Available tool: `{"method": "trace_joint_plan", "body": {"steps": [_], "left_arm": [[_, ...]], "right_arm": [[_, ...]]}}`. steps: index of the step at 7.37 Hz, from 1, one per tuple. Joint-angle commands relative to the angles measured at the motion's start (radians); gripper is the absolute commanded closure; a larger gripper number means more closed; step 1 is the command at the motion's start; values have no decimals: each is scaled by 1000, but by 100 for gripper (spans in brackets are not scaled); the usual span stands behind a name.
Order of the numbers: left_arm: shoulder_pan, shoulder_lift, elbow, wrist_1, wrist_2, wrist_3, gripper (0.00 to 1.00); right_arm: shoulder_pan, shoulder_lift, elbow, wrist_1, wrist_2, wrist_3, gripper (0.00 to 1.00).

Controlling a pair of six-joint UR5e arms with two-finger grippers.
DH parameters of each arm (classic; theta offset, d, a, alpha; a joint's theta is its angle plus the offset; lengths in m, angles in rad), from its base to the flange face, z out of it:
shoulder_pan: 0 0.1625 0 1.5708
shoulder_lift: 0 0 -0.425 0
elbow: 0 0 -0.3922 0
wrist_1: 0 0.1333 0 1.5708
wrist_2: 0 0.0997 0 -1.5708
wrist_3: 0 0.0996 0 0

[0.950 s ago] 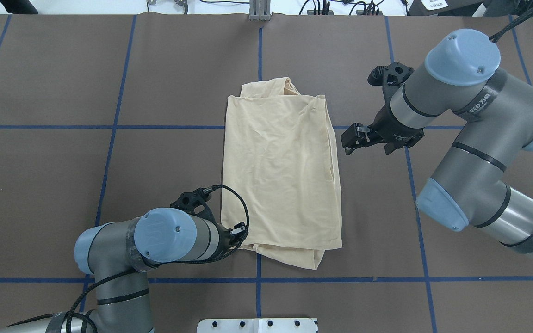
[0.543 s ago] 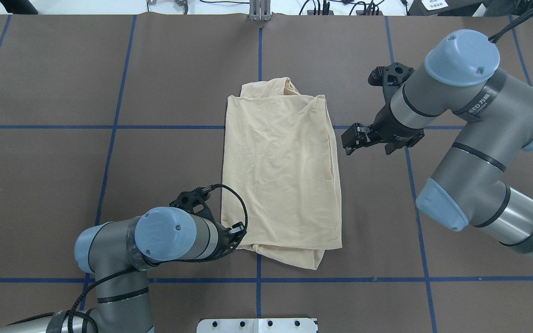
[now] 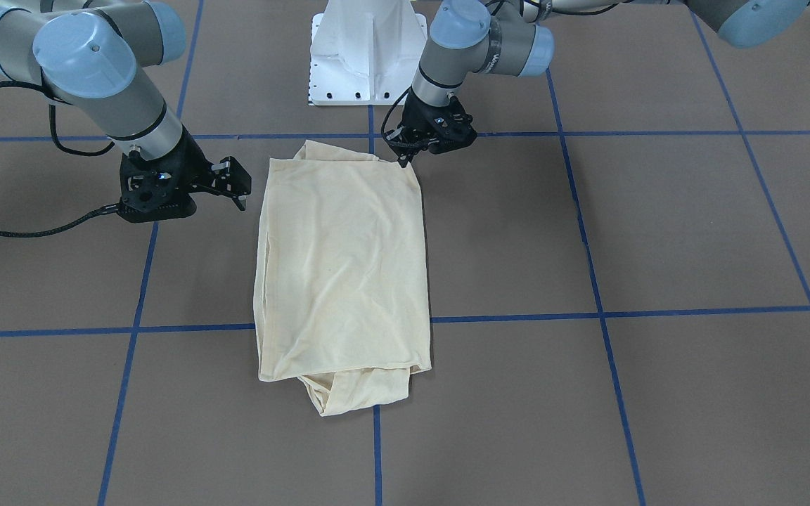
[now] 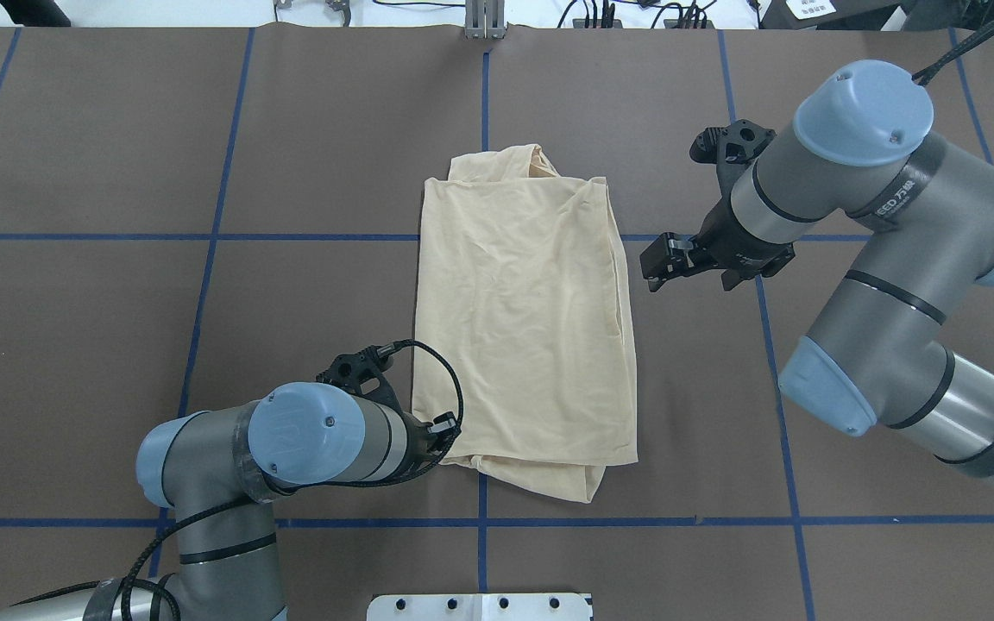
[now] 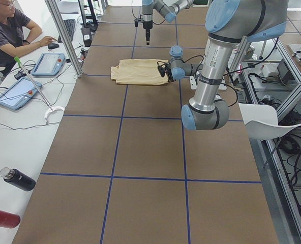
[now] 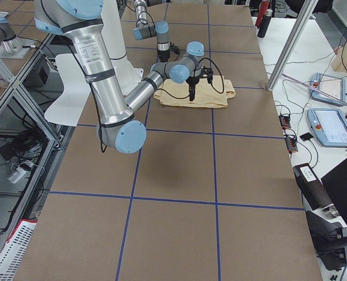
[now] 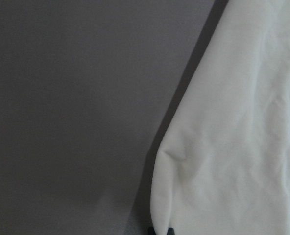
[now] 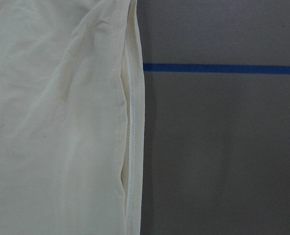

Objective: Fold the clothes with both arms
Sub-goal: 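Move the right gripper down to the shirt's near side edge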

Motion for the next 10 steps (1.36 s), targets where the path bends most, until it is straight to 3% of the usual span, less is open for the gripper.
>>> {"method": "trace_joint_plan", "body": {"steps": [1, 4, 7, 10], "left_arm": [[-2, -1, -12, 3, -1, 0, 100], [-9, -1, -17, 1, -3, 0, 100], [-11, -1, -17, 1, -6, -1, 100], [-12, -2, -20, 1, -6, 0, 100]], "right_arm": [[-183, 0, 43, 0, -195, 231, 0], [-293, 13, 40, -2, -202, 572, 0], [-357, 18, 38, 0, -206, 718, 0], [-403, 26, -2, 4, -255, 743, 0]]}}
